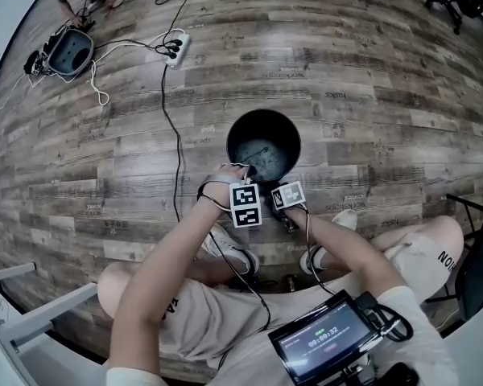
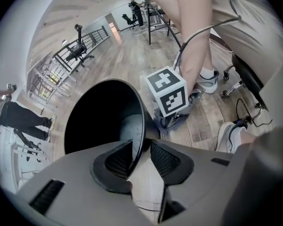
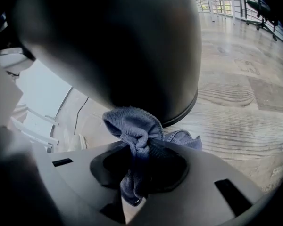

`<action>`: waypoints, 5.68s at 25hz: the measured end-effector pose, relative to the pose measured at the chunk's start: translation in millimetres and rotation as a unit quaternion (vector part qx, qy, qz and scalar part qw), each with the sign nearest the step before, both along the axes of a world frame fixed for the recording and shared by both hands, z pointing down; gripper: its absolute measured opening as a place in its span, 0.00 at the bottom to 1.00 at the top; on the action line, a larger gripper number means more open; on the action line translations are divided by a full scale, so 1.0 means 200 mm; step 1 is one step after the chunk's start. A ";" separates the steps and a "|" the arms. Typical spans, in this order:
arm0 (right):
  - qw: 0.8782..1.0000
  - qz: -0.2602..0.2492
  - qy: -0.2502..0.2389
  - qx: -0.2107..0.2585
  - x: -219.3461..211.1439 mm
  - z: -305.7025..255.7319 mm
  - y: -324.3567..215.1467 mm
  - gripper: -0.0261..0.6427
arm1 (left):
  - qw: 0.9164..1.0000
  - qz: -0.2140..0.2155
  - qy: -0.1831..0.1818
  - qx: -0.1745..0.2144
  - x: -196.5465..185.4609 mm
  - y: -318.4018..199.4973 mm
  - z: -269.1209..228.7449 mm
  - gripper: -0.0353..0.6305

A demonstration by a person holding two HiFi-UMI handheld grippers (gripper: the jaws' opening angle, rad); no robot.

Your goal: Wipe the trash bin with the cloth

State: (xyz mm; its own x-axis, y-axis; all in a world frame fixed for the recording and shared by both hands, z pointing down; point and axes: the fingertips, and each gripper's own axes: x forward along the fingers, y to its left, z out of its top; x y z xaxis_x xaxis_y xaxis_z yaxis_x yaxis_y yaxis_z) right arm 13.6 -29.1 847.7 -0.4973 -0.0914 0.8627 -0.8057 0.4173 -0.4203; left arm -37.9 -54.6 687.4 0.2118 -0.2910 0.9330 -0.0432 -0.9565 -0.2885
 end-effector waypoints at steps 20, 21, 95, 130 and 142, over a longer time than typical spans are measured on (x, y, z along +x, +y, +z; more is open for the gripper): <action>0.995 -0.043 -0.082 0.048 0.08 -0.84 -0.04 0.16 | 0.989 0.083 -0.102 0.066 -0.20 -0.07 0.04 0.30; 0.994 -0.044 -0.087 0.049 0.08 -0.87 -0.03 0.16 | 0.989 0.081 -0.103 0.069 -0.20 -0.08 0.04 0.29; 0.998 0.055 -0.025 0.002 -0.02 0.17 -0.03 0.16 | 0.999 0.044 -0.023 0.023 0.05 0.06 0.03 0.24; 0.994 0.010 -0.110 0.025 0.05 -0.97 0.13 0.16 | 0.994 0.070 -0.067 0.061 -0.10 -0.02 0.04 0.28; 0.992 0.022 -0.116 0.032 0.01 -0.92 0.02 0.16 | 0.996 0.065 -0.050 0.041 -0.01 0.03 0.01 0.28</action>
